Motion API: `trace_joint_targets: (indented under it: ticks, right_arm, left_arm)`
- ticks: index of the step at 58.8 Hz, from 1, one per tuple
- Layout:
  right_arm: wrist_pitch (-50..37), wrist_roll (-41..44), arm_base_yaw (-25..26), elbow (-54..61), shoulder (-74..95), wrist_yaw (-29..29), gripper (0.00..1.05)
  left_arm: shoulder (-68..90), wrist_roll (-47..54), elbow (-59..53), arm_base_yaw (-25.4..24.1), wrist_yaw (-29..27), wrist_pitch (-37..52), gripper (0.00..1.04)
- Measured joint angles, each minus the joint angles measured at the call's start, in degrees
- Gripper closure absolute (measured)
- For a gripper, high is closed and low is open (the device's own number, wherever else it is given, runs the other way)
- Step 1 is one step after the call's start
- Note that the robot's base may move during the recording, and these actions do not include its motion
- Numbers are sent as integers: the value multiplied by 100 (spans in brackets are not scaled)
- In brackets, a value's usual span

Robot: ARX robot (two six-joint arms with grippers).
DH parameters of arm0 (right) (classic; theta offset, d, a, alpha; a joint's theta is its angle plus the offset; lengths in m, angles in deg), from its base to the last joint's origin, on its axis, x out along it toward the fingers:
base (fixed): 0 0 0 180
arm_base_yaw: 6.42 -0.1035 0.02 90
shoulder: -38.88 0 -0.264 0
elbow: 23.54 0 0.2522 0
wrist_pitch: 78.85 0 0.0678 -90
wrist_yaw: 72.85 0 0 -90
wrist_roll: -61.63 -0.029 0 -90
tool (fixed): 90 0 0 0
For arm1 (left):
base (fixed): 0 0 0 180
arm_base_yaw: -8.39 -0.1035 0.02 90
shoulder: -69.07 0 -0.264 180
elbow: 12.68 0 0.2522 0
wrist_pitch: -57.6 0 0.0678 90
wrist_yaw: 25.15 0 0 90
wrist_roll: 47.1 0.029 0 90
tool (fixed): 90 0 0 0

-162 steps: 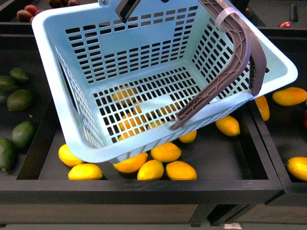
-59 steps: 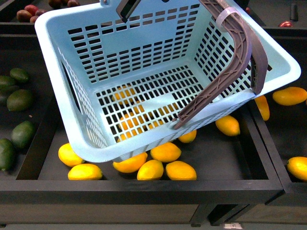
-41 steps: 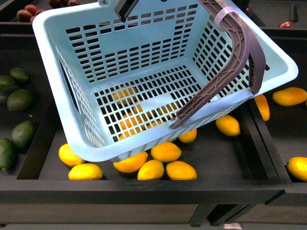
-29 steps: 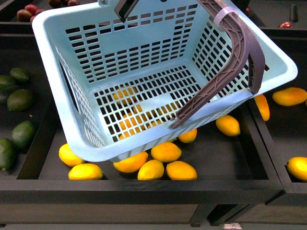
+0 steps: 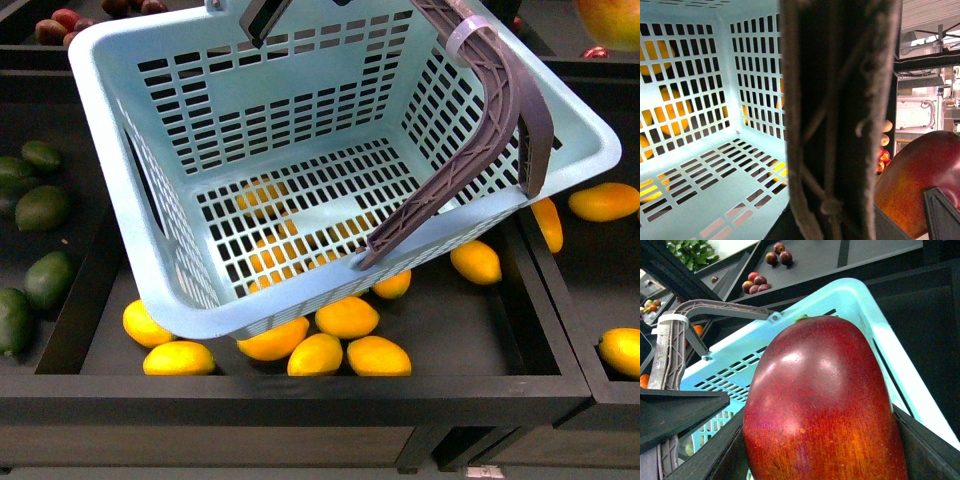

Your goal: Pick mango and avocado into basket

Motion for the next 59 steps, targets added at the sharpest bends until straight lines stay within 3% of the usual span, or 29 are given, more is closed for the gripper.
trace_joint_targets:
  ticks: [28, 38, 40, 51, 59]
  right_arm:
    - [214, 37, -570, -776, 846, 579, 36]
    - [225, 46, -643, -765, 868, 575, 6]
    - [219, 48, -638, -732, 837, 597, 6]
    - [127, 435, -415, -391, 481, 1987, 8]
    - [120, 516, -282, -380, 376, 2096, 8]
  left_arm:
    - [-7, 0, 0, 0, 2, 0, 99]
    - [-7, 2, 0, 0, 0, 0, 99]
    - [-7, 0, 0, 0, 0, 0, 99]
    - [-7, 24, -17, 2, -55, -7, 99]
    - [-11, 22, -17, -13, -61, -7, 99]
